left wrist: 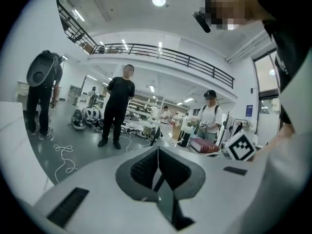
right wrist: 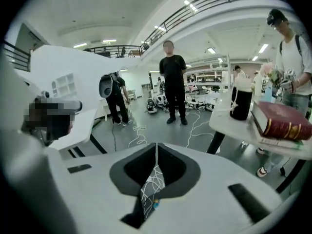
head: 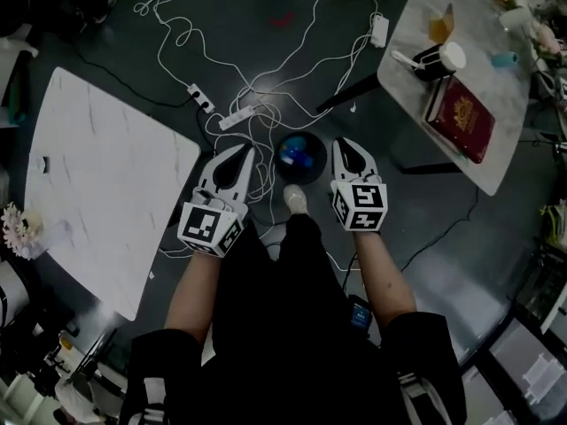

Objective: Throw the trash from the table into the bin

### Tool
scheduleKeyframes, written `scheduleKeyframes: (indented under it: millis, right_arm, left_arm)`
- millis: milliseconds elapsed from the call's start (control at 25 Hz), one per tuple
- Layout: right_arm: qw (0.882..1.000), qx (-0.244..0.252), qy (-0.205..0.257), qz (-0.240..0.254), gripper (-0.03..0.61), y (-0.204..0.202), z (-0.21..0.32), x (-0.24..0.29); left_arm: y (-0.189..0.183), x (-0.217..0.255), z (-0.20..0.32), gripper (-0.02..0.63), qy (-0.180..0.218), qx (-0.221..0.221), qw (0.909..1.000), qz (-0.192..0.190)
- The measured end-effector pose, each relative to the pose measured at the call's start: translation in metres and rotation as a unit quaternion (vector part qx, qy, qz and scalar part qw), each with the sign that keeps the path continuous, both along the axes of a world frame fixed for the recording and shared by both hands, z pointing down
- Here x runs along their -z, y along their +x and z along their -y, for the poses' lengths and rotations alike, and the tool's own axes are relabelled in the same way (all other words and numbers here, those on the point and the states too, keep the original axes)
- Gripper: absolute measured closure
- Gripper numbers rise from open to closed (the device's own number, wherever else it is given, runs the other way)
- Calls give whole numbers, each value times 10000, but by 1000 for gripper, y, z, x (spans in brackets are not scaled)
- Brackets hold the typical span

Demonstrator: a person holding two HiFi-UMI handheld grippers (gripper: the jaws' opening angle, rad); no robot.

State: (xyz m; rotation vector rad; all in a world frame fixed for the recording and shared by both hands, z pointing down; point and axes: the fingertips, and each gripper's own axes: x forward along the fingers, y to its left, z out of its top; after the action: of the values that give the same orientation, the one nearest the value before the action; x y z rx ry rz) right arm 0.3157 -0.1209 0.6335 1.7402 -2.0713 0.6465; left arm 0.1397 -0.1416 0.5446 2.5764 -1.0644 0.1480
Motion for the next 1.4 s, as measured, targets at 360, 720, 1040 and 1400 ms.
scheduleKeyframes:
  millis: [360,720,1040,1400]
  right_arm:
    - [9954,284,914,-34,565,-15,1,117]
    - [9797,585,1900,-251,565,-42,1,210]
    - [9733,581,2193,-351,565,-45,-9,236]
    - [9679,772,2380,-229,565,-61,-3,253]
  left_arm:
    - [-26,97,14,598,573,333,9974,-284]
    - [-48,167,6,598,1270,442,9905,-282]
    - [-49,188,-5,598,1466,332,9880,-364]
    - [-69,198,-18,598,1582,560,9854,-284]
